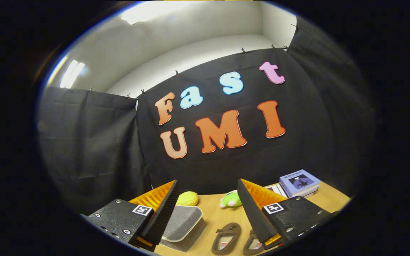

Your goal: Open the storage box then place both shoes into the box .Put the left shoe in first, then the right shoe, with the right side of both shoes facing outward in a uniform manner.

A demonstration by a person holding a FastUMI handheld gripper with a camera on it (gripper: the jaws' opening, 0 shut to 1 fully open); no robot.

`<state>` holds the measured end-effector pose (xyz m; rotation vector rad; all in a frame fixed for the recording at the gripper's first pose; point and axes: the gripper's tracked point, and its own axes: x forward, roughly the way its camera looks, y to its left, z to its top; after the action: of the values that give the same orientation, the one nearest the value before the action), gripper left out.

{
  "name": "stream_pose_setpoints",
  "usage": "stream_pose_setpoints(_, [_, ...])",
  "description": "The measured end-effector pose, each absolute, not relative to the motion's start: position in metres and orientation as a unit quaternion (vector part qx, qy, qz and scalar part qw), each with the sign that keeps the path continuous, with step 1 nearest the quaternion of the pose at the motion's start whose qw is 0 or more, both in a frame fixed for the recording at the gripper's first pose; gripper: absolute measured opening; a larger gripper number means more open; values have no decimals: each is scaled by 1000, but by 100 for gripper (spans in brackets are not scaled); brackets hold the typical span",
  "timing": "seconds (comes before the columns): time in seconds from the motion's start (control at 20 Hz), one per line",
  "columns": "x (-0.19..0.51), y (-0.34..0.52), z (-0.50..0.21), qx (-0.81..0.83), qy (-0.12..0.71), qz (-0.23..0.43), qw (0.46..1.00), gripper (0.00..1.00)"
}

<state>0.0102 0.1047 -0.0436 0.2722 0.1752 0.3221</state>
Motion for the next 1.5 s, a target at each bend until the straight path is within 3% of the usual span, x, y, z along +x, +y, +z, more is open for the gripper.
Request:
stream_pose_setpoints(0.65, [7, 223, -177, 181, 317, 291, 884, 98])
stream_pose_setpoints(1.1, [23, 244, -250, 278, 429, 290, 809, 97])
stream_pose_setpoints(1.5, [36, 257, -283, 377, 454, 285, 756, 96])
